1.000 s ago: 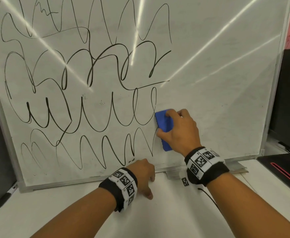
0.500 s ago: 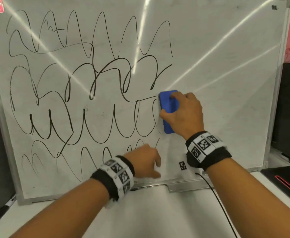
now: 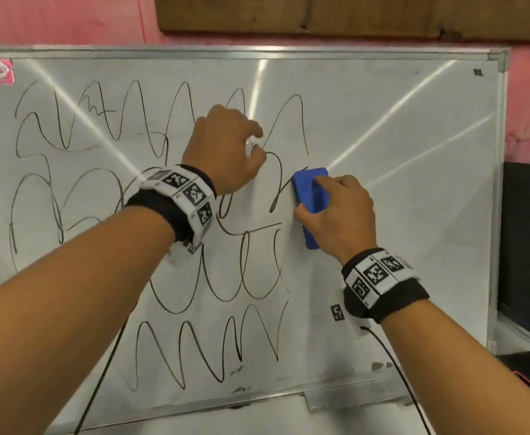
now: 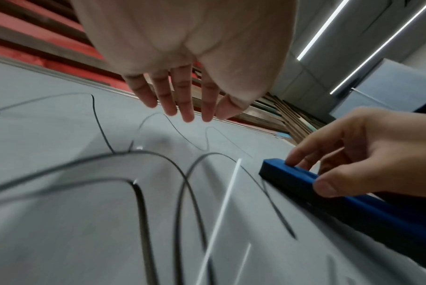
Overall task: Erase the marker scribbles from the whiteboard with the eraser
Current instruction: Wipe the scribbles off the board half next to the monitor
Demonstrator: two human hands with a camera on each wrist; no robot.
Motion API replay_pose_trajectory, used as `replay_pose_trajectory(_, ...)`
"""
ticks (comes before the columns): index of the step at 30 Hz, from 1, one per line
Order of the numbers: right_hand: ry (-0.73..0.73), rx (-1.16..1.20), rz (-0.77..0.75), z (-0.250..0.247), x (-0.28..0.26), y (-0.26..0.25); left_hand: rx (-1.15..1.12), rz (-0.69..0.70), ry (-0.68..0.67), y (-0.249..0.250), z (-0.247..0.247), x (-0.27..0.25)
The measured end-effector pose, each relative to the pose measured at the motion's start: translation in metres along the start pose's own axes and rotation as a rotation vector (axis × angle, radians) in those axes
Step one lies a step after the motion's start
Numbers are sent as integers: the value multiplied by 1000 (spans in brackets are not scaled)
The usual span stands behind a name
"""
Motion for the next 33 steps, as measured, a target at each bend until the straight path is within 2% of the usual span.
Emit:
replay_pose_trajectory(4,18,20,-5,-6,22,-14,121,12,27,-21,-8,37)
replay_pose_trajectory(8,-19,-18,-12,-5,17,-12,194,-16,42,-36,-17,65)
replay_pose_trajectory(13,-4,0,-32,-14,31,-17,272,-65,-80,-49,-17,95)
replay_pose_trajectory(17,51,19,-50,-21,65,-34,283,-90,-161,-57,-6,107)
replay_pose_trajectory(25,115,11,-71,-27,112,-67,269,-110,-120,-57,-4,109)
replay_pose_trajectory(28,95,-10,-75,-25,108,-71,259,-101,-115,-56,-7,106)
replay_pose_trajectory(33,10,-55,-100,-12,61,-53,238,-98,-117,-57,-9,105)
Point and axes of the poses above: each hand's wrist, its own x-axis towards the middle knuckle, its own z-axis out of the palm, y = z × x, the point moved 3 cm from there along x, towards the middle knuckle, and after that the axes turned 11 degrees about z, right-handed, at the moved point
